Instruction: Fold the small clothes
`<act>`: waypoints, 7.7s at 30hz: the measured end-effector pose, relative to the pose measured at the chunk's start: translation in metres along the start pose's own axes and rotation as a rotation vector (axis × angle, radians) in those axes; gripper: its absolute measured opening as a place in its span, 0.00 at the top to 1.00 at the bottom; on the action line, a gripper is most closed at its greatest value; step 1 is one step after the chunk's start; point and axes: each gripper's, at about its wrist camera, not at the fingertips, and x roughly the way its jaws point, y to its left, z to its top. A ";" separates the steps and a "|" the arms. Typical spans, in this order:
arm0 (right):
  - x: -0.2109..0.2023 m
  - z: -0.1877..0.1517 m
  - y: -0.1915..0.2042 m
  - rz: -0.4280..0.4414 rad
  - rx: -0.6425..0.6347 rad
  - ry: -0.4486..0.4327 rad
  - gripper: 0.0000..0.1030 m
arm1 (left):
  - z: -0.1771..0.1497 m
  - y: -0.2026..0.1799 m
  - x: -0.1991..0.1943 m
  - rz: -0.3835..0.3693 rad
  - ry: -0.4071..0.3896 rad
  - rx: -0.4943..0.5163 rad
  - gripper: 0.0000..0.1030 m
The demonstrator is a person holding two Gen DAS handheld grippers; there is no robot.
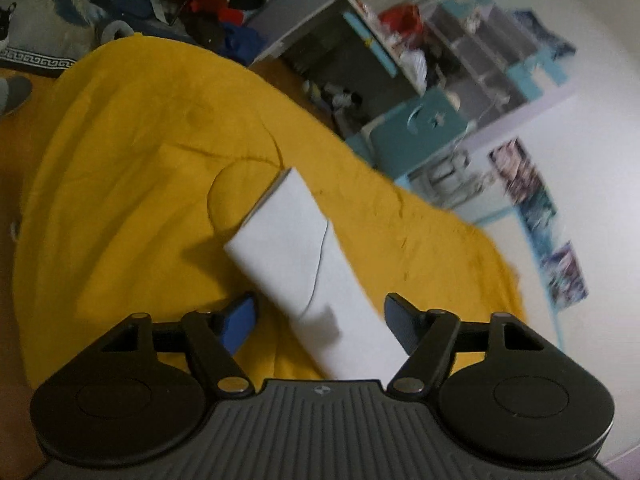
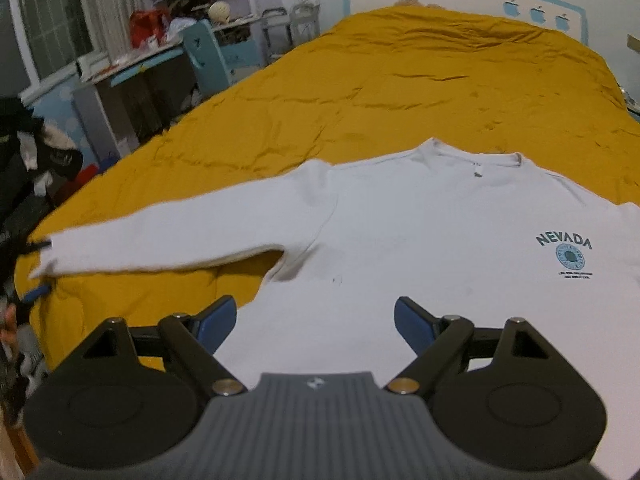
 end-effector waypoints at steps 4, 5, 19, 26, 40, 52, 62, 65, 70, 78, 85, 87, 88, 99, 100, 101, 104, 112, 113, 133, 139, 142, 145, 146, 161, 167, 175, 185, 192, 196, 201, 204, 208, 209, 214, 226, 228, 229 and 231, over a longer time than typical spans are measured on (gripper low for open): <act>0.005 -0.007 -0.004 -0.021 0.003 0.041 0.20 | 0.003 0.009 0.006 -0.006 -0.022 -0.029 0.75; 0.007 -0.008 -0.004 -0.021 0.012 0.049 0.20 | 0.003 0.008 0.008 -0.001 -0.024 -0.026 0.80; -0.021 -0.023 -0.057 -0.071 0.128 0.058 0.20 | 0.002 -0.106 0.007 -0.226 -0.066 0.120 0.92; -0.051 -0.046 -0.122 -0.111 0.280 0.040 0.20 | -0.072 -0.256 0.022 -0.523 0.059 0.285 0.93; -0.113 -0.099 -0.247 -0.250 0.481 -0.010 0.20 | -0.397 -0.354 0.116 -0.651 0.656 0.591 0.88; -0.084 -0.082 -0.333 -0.125 0.719 -0.150 0.26 | -0.345 -0.306 0.113 -0.492 0.648 0.721 0.44; 0.037 -0.060 -0.393 -0.050 1.127 -0.113 0.50 | -0.251 -0.219 0.153 -0.192 0.521 0.623 0.44; 0.052 -0.047 -0.397 -0.073 1.145 -0.145 0.61 | -0.253 -0.217 0.158 -0.173 0.537 0.624 0.44; 0.030 -0.040 -0.392 -0.103 1.111 -0.200 0.99 | -0.256 -0.216 0.151 -0.189 0.537 0.627 0.44; 0.015 -0.071 -0.378 -0.184 1.138 -0.189 1.00 | -0.263 -0.214 0.166 -0.169 0.560 0.629 0.44; 0.011 -0.073 -0.378 -0.210 1.134 -0.205 1.00 | -0.276 -0.210 0.183 -0.109 0.608 0.676 0.44; 0.010 -0.083 -0.380 -0.205 1.140 -0.181 1.00 | -0.277 -0.212 0.182 -0.127 0.625 0.667 0.44; 0.010 -0.084 -0.383 -0.190 1.155 -0.185 1.00 | -0.277 -0.215 0.179 -0.144 0.639 0.655 0.44; -0.125 -0.133 -0.484 -0.468 1.209 -0.419 0.53 | -0.378 -0.282 0.116 -0.426 0.839 0.764 0.44; -0.133 -0.142 -0.500 -0.480 1.261 -0.447 0.52 | -0.392 -0.285 0.113 -0.439 0.862 0.760 0.44; -0.140 -0.149 -0.515 -0.495 1.304 -0.476 0.53 | -0.407 -0.289 0.110 -0.449 0.866 0.764 0.44; -0.155 -0.166 -0.546 -0.572 1.374 -0.534 0.53 | -0.449 -0.301 0.101 -0.466 0.874 0.824 0.44; -0.158 -0.196 -0.602 -0.648 1.543 -0.645 0.54 | -0.507 -0.316 0.098 -0.485 0.985 0.850 0.44; -0.157 -0.195 -0.608 -0.663 1.550 -0.659 0.53 | -0.511 -0.316 0.098 -0.480 0.994 0.853 0.44; -0.180 -0.140 -0.624 -0.636 1.348 -0.719 0.99 | -0.498 -0.311 0.103 -0.478 1.001 0.847 0.40; -0.177 -0.047 -0.540 -0.407 1.089 -0.777 0.98 | -0.444 -0.298 0.101 -0.465 0.936 0.779 0.40; -0.159 0.004 -0.467 -0.246 0.957 -0.787 0.98 | -0.410 -0.283 0.100 -0.480 0.900 0.706 0.40; -0.131 0.035 -0.396 -0.082 0.898 -0.784 0.98 | -0.373 -0.263 0.102 -0.458 0.841 0.657 0.39; -0.116 0.045 -0.367 -0.007 0.874 -0.766 0.98 | -0.360 -0.255 0.104 -0.445 0.825 0.630 0.39; 0.038 0.010 -0.211 0.204 0.766 -0.286 0.56 | -0.250 -0.179 0.124 -0.286 0.621 0.369 0.38; -0.020 -0.034 -0.329 0.009 0.865 -0.330 0.53 | -0.260 -0.179 0.136 -0.277 0.632 0.360 0.38; -0.045 -0.102 -0.429 0.015 1.216 -0.345 0.52 | -0.287 -0.192 0.138 -0.260 0.658 0.398 0.38; 0.001 -0.123 -0.437 0.028 1.426 -0.427 0.54 | -0.307 -0.211 0.140 -0.253 0.690 0.470 0.38; -0.001 -0.125 -0.442 0.040 1.494 -0.469 0.82 | -0.311 -0.208 0.140 -0.232 0.712 0.485 0.38; -0.007 -0.131 -0.444 0.042 1.457 -0.452 0.96 | -0.310 -0.208 0.141 -0.224 0.712 0.487 0.38; -0.015 -0.133 -0.441 0.055 1.454 -0.461 1.00 | -0.307 -0.210 0.141 -0.222 0.712 0.481 0.38; -0.030 -0.127 -0.438 -0.007 1.442 -0.428 1.00 | -0.301 -0.214 0.138 -0.241 0.678 0.500 0.32; -0.016 -0.146 -0.442 -0.056 1.508 -0.347 1.00 | -0.299 -0.205 0.158 -0.176 0.686 0.509 0.31; -0.017 -0.147 -0.442 -0.050 1.507 -0.357 1.00 | -0.298 -0.200 0.163 -0.157 0.686 0.515 0.32; -0.048 -0.140 -0.429 -0.150 1.458 -0.389 0.94 | -0.291 -0.195 0.169 -0.172 0.720 0.514 0.34; -0.019 -0.053 -0.385 -0.059 1.046 -0.340 0.72 | -0.303 -0.245 0.195 -0.224 0.664 0.621 0.32; -0.005 -0.046 -0.380 -0.089 0.962 -0.295 0.72 | -0.305 -0.245 0.207 -0.197 0.670 0.648 0.33; 0.003 -0.045 -0.379 -0.103 0.936 -0.263 0.72 | -0.306 -0.243 0.212 -0.179 0.680 0.649 0.38; 0.012 -0.049 -0.384 -0.182 0.965 -0.219 0.86 | -0.306 -0.236 0.220 -0.177 0.705 0.623 0.39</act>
